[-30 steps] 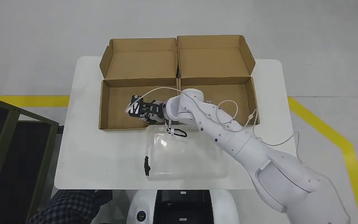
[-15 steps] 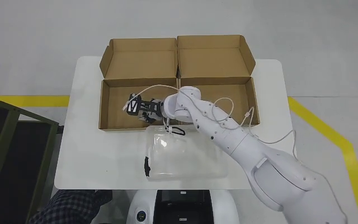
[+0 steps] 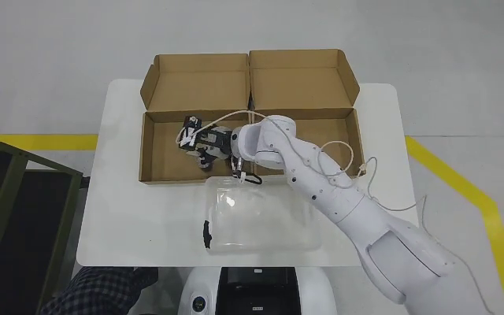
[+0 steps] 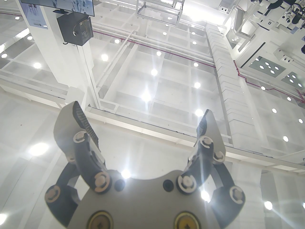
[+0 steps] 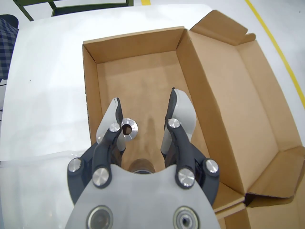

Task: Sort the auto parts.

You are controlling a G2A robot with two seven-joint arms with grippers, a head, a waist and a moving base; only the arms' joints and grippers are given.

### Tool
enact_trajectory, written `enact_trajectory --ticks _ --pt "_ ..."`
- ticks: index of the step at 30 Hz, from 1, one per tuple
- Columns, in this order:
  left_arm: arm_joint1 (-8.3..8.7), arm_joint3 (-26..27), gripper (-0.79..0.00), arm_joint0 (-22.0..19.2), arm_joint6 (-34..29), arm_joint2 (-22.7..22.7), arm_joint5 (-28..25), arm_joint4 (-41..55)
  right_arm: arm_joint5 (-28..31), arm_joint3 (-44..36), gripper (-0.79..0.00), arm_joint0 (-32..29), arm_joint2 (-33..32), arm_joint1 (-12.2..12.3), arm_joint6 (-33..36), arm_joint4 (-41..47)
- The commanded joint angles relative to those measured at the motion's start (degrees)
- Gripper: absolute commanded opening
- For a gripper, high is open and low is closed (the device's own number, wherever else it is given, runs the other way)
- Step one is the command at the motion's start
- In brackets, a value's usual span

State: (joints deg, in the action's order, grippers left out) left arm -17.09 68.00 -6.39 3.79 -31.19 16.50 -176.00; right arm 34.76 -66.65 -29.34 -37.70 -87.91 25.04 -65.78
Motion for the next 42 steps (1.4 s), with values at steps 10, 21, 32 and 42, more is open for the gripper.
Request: enact_trajectory --ticks 10,21,32,42 --pt "0.00 0.00 0.000 0.00 0.00 0.00 0.00 0.00 -0.07 -26.80 -0.163 -18.65 -18.08 7.07 5.52 -4.62" --pt "0.00 0.00 0.000 0.00 0.00 0.00 0.00 0.00 -1.41 -39.70 0.000 -36.37 -31.51 10.68 -4.17 -11.09" --pt "0.00 0.00 0.000 0.00 0.00 0.00 0.00 0.00 -3.38 -47.28 0.000 -50.85 -44.19 13.00 -19.27 -17.18" --pt "0.00 0.00 0.000 0.00 0.00 0.00 0.00 0.00 -5.11 -47.87 0.000 -64.92 -53.84 14.38 -33.41 -20.27"
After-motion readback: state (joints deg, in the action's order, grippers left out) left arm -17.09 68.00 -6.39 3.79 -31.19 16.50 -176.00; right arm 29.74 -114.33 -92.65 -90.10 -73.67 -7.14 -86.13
